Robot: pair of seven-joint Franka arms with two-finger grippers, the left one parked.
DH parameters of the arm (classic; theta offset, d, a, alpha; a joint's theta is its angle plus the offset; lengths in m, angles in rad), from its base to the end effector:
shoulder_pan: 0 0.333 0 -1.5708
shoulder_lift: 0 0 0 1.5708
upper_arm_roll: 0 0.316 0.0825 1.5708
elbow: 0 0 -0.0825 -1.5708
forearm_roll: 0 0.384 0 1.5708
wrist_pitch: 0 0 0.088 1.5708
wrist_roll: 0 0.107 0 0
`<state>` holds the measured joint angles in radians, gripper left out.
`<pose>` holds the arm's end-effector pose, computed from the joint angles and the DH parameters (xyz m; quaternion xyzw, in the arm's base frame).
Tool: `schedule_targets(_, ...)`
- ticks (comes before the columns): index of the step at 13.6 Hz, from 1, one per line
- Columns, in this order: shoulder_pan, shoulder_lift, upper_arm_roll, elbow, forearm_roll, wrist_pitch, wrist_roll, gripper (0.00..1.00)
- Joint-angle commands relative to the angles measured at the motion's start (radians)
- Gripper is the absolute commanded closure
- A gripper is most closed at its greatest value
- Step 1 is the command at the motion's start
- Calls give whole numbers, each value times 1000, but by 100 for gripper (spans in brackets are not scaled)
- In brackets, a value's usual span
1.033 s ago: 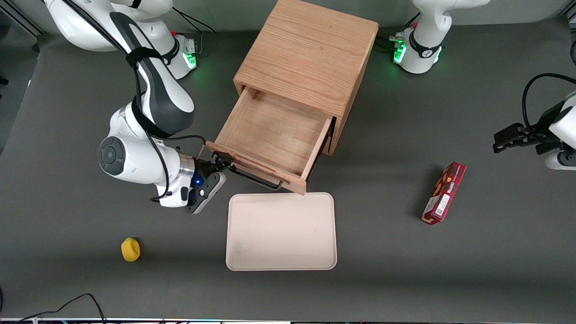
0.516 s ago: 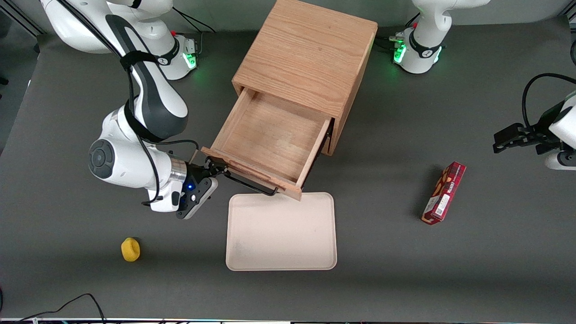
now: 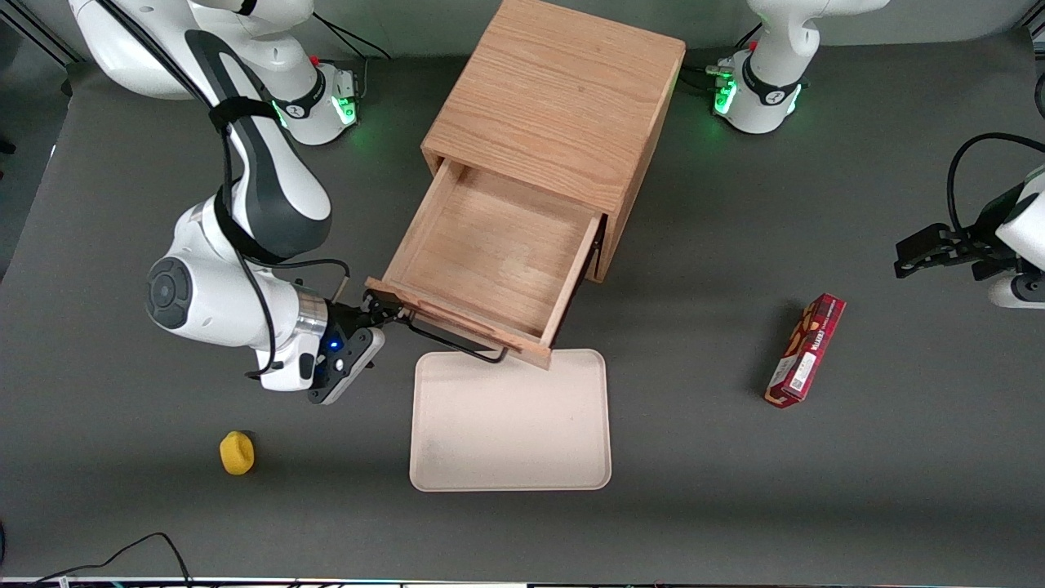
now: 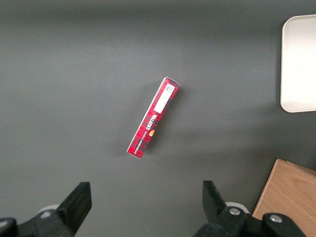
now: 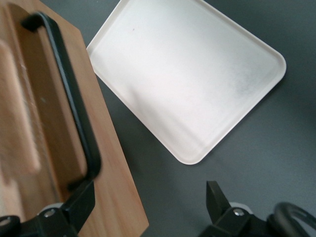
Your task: Open upper drawer
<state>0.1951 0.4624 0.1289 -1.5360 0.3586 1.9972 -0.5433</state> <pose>0.6493 0.2272 0.3947 -0.9215 -0.3384 -0.0211 0.1894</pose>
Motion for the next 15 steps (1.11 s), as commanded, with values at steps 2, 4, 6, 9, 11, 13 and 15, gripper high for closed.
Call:
schedule_targets(2, 6, -10, -14, 17, 103, -17, -11, 0)
schedule_targets(4, 6, -14, -14, 37, 125, -50, 2, 0)
schedule_targets(6, -3, -27, -14, 75, 151, -130, 8, 0)
schedule_targets(9, -29, -115, -17, 74, 143, -175, 75, 0)
schedule_targets(11, -49, -178, -41, 51, 140, -224, 129, 0)
schedule_targets(13, -68, -234, -45, 48, 84, -279, 260, 0)
schedule_targets(15, -103, -301, -46, 17, -2, -311, 342, 0)
